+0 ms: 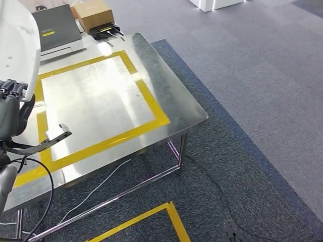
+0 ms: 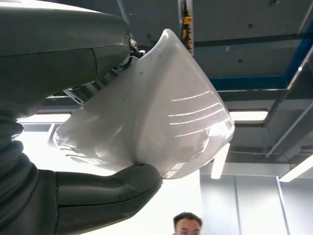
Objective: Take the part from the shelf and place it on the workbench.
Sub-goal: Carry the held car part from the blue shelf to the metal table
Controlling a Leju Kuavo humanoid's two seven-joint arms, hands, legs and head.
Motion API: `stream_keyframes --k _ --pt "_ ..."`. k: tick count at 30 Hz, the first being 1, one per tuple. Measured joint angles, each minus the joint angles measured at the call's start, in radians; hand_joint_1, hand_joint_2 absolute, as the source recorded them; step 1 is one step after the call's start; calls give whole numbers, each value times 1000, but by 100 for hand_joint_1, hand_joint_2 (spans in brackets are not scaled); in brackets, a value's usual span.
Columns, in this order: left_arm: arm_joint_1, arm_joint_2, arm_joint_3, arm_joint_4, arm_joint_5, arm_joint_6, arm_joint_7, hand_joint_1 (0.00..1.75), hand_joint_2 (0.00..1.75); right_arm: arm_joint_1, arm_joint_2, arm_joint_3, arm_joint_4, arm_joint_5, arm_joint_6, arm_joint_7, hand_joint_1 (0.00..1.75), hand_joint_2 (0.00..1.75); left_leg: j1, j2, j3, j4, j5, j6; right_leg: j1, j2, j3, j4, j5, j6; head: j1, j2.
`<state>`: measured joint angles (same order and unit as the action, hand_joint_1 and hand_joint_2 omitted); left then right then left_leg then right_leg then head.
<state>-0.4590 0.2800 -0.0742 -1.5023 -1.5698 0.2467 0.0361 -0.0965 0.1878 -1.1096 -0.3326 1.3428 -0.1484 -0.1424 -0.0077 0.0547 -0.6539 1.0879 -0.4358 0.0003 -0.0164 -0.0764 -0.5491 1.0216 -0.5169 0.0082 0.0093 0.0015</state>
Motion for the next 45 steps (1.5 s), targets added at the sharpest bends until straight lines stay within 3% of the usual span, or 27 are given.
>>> stream_keyframes --k 2,4,6,8,10,11,12,13,15,17,19,20,22,24,26,27,28,30,32,33,37,45 --pt "-6 -1 -1 0 0 -2 1 175 175 -1 0 0 0 0 0 -1 0 0 -15 35 23 -52 -1 13 5 -24 5 -1 -7 9 1 0" --pt "-8 1 -2 0 0 -2 1 175 175 -2 0 0 0 0 0 -2 0 0 -14 13 23 -62 -2 20 7 -45 8 -4 -14 20 1 0" --pt "-10 2 -2 -2 0 -2 1 175 175 -5 -1 0 -1 -1 0 -4 0 0 -5 -13 32 -73 1 28 5 -10 -2 25 -38 29 4 0" --pt "-12 -1 -2 -3 0 -2 1 175 175 -5 -3 0 -1 -1 0 -5 0 0 2 -36 37 -77 1 35 3 52 -57 136 -89 34 10 0" --pt "-9 -5 -3 -2 0 -2 1 175 175 -2 -4 -1 -1 -2 0 -4 0 0 3 -64 37 -77 0 38 3 72 -132 259 -123 37 14 0" --pt "-8 -7 -4 -2 0 -2 1 175 175 0 -4 -1 -1 -2 0 -4 0 0 3 -80 38 -76 -1 38 3 74 -153 278 -113 37 14 0" --pt "-7 -8 -5 -2 0 -3 1 175 175 1 -5 -1 -1 -2 0 -4 0 0 4 -96 39 -75 -1 37 3 76 -156 259 -84 37 14 0" --pt "-7 -9 -6 -2 0 -3 1 175 175 1 -6 -1 -1 -2 0 -4 0 0 5 -110 40 -73 -3 34 2 82 -140 205 -41 37 14 0" --pt "-7 -10 -6 -2 0 -3 1 175 175 1 -7 -2 -1 -3 1 -4 0 0 6 -133 38 -66 -9 26 -3 122 -91 77 25 35 14 0" --pt "-6 -12 -7 -2 0 -4 1 175 175 1 -7 -4 0 -4 1 -4 0 0 7 -154 31 -62 -9 15 -6 151 -60 18 36 29 14 0" --pt "-4 -11 -8 -2 0 -5 1 175 175 -1 -7 -7 0 -6 1 -5 0 0 10 -174 26 -62 -6 4 -6 137 -51 10 32 18 13 0" --pt "-2 -10 -9 -2 0 -6 0 175 175 -2 -8 -9 -1 -6 1 -5 0 0 9 -168 24 -57 -10 0 -7 128 -48 8 32 12 12 0" --pt "-3 -7 -9 -3 0 -5 0 175 175 -2 -8 -12 -1 -6 1 -6 0 0 7 -126 -2 2 -44 -11 -10 106 -40 3 31 1 6 0" --pt "-2 -7 -11 -2 0 -6 0 175 175 0 -9 -14 -1 -6 1 -6 0 0 10 -79 -64 132 -102 -20 -6 82 -35 3 27 -7 1 0" --pt "2 -8 -14 -2 0 -6 0 175 175 3 -9 -16 -1 -6 2 -6 0 0 13 -68 -113 225 -127 -24 -4 57 -31 3 22 -10 1 0" --pt "3 -8 -14 -2 0 -6 0 175 175 3 -9 -16 -1 -6 1 -6 0 0 14 -67 -111 218 -111 -23 -3 46 -29 3 20 -10 1 0" --pt "4 -8 -14 -2 0 -6 0 175 175 3 -9 -17 -1 -6 1 -6 0 0 14 -64 -89 174 -80 -20 -2 35 -25 3 17 -9 1 0" --pt "2 -8 -14 -2 0 -6 0 175 175 1 -9 -18 -1 -7 2 -7 0 0 9 -52 -14 36 -18 -8 1 19 -15 2 9 -5 2 0" --pt "0 -8 -14 -2 0 -6 0 175 175 -3 -9 -20 -1 -11 5 -9 0 0 2 -41 31 -50 -3 2 3 9 -11 1 5 3 2 0" --pt "-1 -7 -14 -2 0 -6 0 175 175 -6 -9 -21 -1 -13 7 -10 0 0 -1 -40 37 -61 -8 3 5 4 -12 1 3 6 2 0" --pt "-1 -6 -16 -2 0 -8 -3 175 175 -9 -9 -22 -1 -15 11 -12 0 0 -1 -41 40 -70 -7 -4 6 4 -9 -4 3 0 4 0" --pt "-33 -4 -52 27 0 -43 25 175 175 -11 -9 -22 -1 -3 17 -8 0 0 -2 -40 40 -69 -10 6 4 8 -3 -19 11 15 4 0"
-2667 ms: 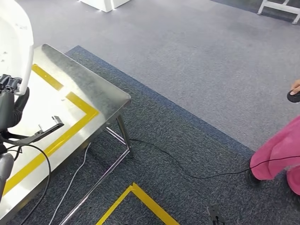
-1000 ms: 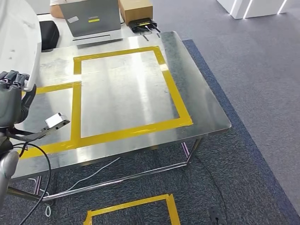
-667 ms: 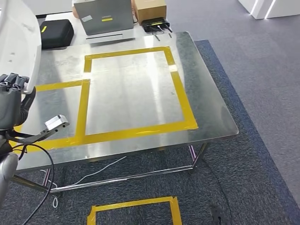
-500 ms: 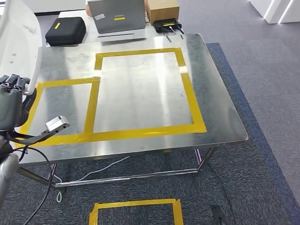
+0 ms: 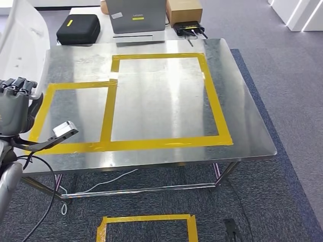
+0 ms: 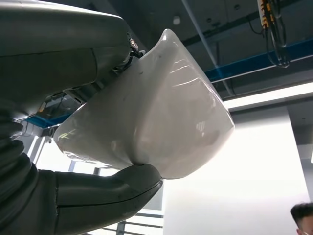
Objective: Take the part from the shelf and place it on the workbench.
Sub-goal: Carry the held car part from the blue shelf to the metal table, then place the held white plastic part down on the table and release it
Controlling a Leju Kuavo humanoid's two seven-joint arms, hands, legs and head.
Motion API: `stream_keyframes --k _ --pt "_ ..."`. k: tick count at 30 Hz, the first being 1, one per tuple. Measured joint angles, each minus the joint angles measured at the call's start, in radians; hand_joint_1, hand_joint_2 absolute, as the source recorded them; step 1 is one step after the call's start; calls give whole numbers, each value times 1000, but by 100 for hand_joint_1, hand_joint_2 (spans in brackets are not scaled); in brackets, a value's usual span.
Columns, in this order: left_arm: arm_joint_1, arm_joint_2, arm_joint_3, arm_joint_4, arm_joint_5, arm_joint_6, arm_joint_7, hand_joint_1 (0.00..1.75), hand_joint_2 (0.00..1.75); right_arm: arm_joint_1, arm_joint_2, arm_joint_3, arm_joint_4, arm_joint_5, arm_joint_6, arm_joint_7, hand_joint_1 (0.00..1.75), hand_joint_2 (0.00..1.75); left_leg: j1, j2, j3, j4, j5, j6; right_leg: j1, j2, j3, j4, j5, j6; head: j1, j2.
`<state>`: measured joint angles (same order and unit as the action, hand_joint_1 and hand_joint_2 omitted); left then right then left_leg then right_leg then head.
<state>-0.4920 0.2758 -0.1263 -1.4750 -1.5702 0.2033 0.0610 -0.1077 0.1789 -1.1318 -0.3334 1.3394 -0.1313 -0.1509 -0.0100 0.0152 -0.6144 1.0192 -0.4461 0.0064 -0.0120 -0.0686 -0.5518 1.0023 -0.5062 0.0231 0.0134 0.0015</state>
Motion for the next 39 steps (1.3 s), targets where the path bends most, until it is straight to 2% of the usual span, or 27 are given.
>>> stream_keyframes --k 10,24,28,33,37,39 --pt "-75 16 -126 168 0 25 9 175 175 -11 0 0 0 9 5 16 0 0 0 1 0 0 2 3 0 2 0 -1 3 5 0 0" --pt "-102 21 -192 236 0 15 16 175 175 -13 0 0 0 9 5 18 0 0 2 1 0 0 2 3 1 2 -1 -1 2 5 0 0" --pt "-144 8 -227 287 0 -26 26 175 175 -15 0 0 0 8 5 19 0 0 1 1 0 0 2 3 1 2 -1 -1 2 5 0 0" --pt "-216 -25 -265 389 0 -122 42 175 175 -14 0 0 1 -3 7 18 0 0 1 1 0 0 2 4 1 2 0 -1 3 6 0 0" --pt "-311 -66 -311 552 0 -268 80 175 175 -15 0 -2 1 -17 13 20 0 0 1 1 0 0 2 4 1 3 0 -1 3 6 0 0" --pt "-351 -86 -332 631 0 -290 93 175 175 -14 0 -2 1 -20 17 21 0 0 1 2 0 0 2 4 1 4 -1 -1 3 6 0 0"
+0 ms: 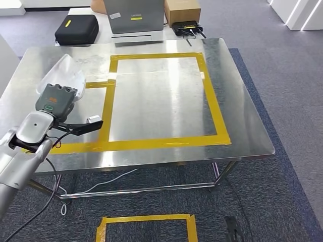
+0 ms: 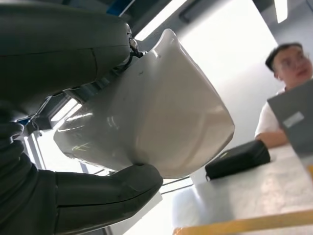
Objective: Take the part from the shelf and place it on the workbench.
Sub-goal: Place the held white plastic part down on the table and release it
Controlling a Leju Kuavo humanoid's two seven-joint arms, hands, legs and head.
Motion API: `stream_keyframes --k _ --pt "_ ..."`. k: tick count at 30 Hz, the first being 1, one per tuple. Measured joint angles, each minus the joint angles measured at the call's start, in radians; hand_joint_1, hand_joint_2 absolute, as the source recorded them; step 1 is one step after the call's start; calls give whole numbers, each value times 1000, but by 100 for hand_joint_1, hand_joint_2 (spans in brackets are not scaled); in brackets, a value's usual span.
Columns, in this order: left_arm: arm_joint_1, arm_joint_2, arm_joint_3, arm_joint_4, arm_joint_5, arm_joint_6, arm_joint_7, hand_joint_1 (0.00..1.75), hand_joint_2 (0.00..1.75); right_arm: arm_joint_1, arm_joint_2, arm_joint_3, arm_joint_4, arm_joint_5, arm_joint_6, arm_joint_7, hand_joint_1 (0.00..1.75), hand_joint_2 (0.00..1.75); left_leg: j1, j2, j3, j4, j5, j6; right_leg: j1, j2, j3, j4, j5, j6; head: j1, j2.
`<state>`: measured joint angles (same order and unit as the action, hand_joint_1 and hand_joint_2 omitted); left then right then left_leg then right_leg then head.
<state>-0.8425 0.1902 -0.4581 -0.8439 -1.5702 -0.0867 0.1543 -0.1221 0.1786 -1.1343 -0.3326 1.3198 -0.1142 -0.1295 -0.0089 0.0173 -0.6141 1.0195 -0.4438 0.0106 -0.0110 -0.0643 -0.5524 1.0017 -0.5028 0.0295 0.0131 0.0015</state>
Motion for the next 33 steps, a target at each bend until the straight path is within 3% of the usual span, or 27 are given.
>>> stream_keyframes --k 9,16,27,31,33 --pt "-102 -55 -60 214 0 -9 58 175 175 0 -2 -1 0 -14 1 0 0 0 0 0 0 0 0 0 0 0 0 0 0 0 0 0" --pt "-135 -67 -104 266 0 -32 123 175 175 0 -2 -1 1 -18 0 4 0 0 0 0 0 0 0 0 0 0 0 0 0 0 0 0" --pt "-142 -68 -140 287 0 -5 131 175 175 1 -2 -1 1 -18 -1 5 0 0 0 0 0 0 0 0 0 0 0 0 0 0 0 0" --pt "-139 -68 -133 287 0 8 94 0 0 1 -2 -1 3 -18 0 5 0 0 0 0 0 0 0 0 0 0 0 0 0 0 0 0" --pt "-135 -68 -118 287 0 16 64 0 0 1 -2 -1 3 -18 0 5 0 0 0 0 0 0 0 0 0 0 0 0 0 0 0 0"
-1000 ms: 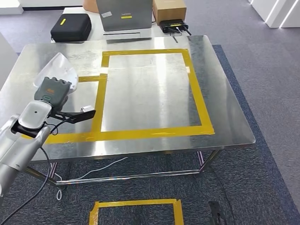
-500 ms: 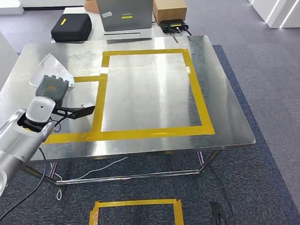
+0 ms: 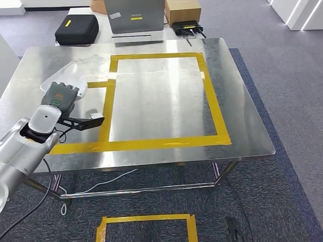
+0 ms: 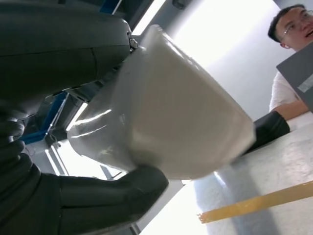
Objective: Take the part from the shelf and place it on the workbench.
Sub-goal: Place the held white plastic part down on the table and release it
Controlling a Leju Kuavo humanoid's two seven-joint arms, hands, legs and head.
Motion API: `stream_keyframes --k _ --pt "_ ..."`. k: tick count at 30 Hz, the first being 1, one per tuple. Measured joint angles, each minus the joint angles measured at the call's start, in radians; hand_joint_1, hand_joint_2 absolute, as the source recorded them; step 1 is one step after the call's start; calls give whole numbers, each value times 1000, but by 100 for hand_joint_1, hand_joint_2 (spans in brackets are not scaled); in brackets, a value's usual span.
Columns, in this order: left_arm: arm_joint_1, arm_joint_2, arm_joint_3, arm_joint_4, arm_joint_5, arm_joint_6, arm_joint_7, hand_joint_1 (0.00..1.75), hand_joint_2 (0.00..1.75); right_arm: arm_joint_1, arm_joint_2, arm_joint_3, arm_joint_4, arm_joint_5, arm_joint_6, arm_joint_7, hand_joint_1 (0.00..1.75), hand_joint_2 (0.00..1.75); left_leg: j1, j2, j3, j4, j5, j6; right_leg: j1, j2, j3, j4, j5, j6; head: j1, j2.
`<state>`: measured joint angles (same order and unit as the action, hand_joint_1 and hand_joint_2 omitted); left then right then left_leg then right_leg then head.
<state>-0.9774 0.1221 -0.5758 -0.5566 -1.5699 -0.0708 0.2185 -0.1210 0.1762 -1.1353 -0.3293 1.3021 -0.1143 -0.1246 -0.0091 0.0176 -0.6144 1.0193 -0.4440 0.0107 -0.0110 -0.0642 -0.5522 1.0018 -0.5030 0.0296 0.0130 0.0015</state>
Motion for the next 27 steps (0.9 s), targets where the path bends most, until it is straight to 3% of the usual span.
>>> stream_keyframes --k 9,19,27 --pt "34 -7 137 -3 46 53 -160 0 0 1 -3 0 2 0 2 -4 0 0 0 0 0 0 0 0 0 0 0 0 0 0 0 0" --pt "61 -22 263 -39 10 77 -201 0 0 0 -5 0 3 1 1 -3 0 0 0 0 0 0 0 0 0 0 0 0 0 0 0 0" --pt "83 -23 282 -92 0 97 -177 0 0 0 -5 0 4 1 1 2 0 0 0 0 0 0 0 0 0 0 0 0 0 0 0 0"
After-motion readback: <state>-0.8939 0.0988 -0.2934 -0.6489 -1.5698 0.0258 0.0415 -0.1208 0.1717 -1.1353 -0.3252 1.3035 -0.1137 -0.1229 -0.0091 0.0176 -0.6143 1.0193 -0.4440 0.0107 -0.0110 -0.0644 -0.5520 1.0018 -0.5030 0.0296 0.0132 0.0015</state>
